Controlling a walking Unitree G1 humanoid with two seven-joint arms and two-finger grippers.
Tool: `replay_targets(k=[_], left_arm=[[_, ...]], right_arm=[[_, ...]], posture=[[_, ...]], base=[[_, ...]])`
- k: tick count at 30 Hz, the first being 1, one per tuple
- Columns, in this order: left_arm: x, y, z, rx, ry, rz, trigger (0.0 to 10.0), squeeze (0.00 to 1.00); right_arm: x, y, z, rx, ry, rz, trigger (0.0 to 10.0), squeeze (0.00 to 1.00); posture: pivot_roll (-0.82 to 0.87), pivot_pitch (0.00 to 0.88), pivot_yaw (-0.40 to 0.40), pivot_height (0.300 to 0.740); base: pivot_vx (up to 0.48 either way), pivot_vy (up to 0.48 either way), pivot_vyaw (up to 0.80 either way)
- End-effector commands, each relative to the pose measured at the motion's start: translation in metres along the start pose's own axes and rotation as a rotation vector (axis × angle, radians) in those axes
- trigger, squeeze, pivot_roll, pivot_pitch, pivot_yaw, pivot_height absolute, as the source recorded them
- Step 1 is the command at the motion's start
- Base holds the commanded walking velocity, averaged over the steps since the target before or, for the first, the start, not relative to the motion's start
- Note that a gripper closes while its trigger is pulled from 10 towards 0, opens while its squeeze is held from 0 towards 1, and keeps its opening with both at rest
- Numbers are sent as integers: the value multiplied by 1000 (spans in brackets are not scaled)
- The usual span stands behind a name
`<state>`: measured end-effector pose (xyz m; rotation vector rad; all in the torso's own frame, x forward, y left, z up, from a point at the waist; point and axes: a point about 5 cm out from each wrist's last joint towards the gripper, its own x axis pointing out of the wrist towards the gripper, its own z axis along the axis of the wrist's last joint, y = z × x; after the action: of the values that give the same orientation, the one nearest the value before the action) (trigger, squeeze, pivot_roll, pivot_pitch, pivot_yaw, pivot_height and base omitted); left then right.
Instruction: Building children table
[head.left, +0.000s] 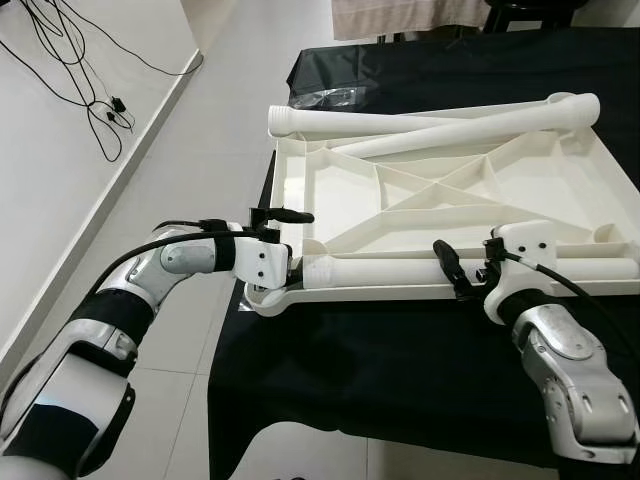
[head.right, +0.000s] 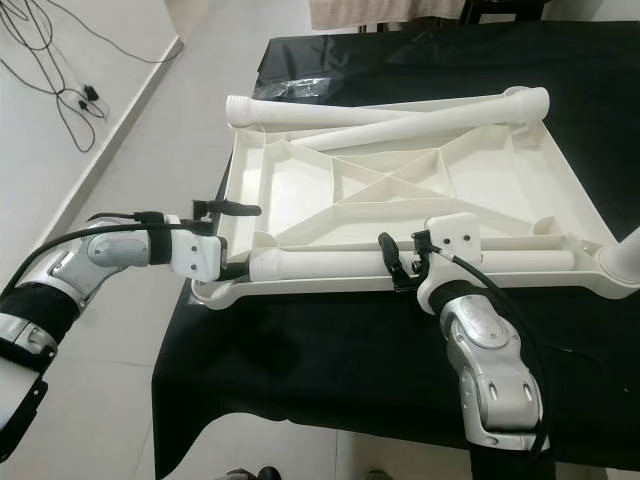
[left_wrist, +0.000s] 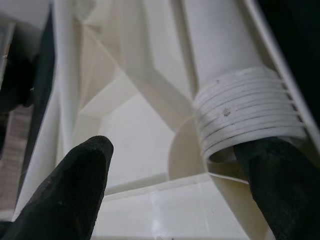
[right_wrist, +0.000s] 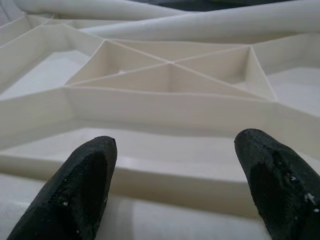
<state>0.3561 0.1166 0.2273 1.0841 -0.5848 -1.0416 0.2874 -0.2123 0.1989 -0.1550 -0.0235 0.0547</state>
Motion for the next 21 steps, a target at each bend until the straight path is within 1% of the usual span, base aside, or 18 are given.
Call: replay_targets(k=[1, 2, 4, 5, 6, 7, 9, 10, 11, 13, 15, 17, 19, 20, 21], left_arm=[[9, 16, 14, 12, -89, 90, 10000, 0], [9, 28, 19, -10, -115, 157, 10000, 0], [9, 28, 19, -10, -115, 157, 10000, 0], [9, 36, 23, -31, -141, 196, 10000, 0], [10, 41, 27, -45, -167, 217, 10000, 0], [10, 41, 27, -45, -167, 217, 10000, 0], [13, 44, 33, -76, -209, 227, 10000, 0], [13, 44, 33, -76, -209, 227, 10000, 0], [15, 43, 35, -100, -226, 224, 10000, 0], [16, 42, 36, -115, -236, 221, 10000, 0], [19, 36, 39, -220, -274, 176, 10000, 0], [19, 36, 39, -220, -274, 176, 10000, 0], [21, 20, 42, -383, -324, 52, 10000, 0], [21, 20, 42, -383, -324, 52, 10000, 0], [21, 11, 45, -444, -346, -19, 10000, 0]], right_arm=[[-1, 8, -10, 24, 44, 30, 10000, 0], [0, 9, -8, 31, 35, 27, 10000, 0], [0, 9, -8, 31, 35, 27, 10000, 0], [1, 9, -7, 37, 24, 23, 10000, 0], [1, 9, -5, 43, 14, 22, 10000, 0], [1, 9, -5, 43, 14, 22, 10000, 0], [2, 11, -2, 50, -1, 20, 10000, 0], [2, 11, -2, 50, -1, 20, 10000, 0], [3, 11, -1, 51, -4, 19, 10000, 0], [3, 11, -1, 51, -6, 18, 10000, 0], [3, 10, 0, 49, -10, 8, 10000, 0], [3, 10, 0, 49, -10, 8, 10000, 0], [3, 8, 2, 46, -15, -12, 10000, 0], [3, 8, 2, 46, -15, -12, 10000, 0], [4, 6, 2, 45, -18, -24, 10000, 0]], posture=[[-121, 253, 113, 740], [-120, 252, 114, 740], [-120, 252, 114, 740], [-119, 250, 114, 740], [-119, 248, 114, 740], [-119, 248, 114, 740], [-120, 243, 114, 740], [-120, 243, 114, 740], [-120, 242, 114, 740], [-120, 242, 114, 740], [-120, 237, 117, 740], [-120, 237, 117, 740], [-118, 232, 119, 740], [-118, 232, 119, 740], [-119, 231, 119, 740]], base=[[0, 0, 0], [0, 0, 0], [0, 0, 0], [0, 0, 0], [0, 0, 0], [0, 0, 0], [0, 0, 0], [0, 0, 0], [0, 0, 0], [0, 0, 0], [0, 0, 0], [0, 0, 0], [0, 0, 0], [0, 0, 0], [0, 0, 0]])
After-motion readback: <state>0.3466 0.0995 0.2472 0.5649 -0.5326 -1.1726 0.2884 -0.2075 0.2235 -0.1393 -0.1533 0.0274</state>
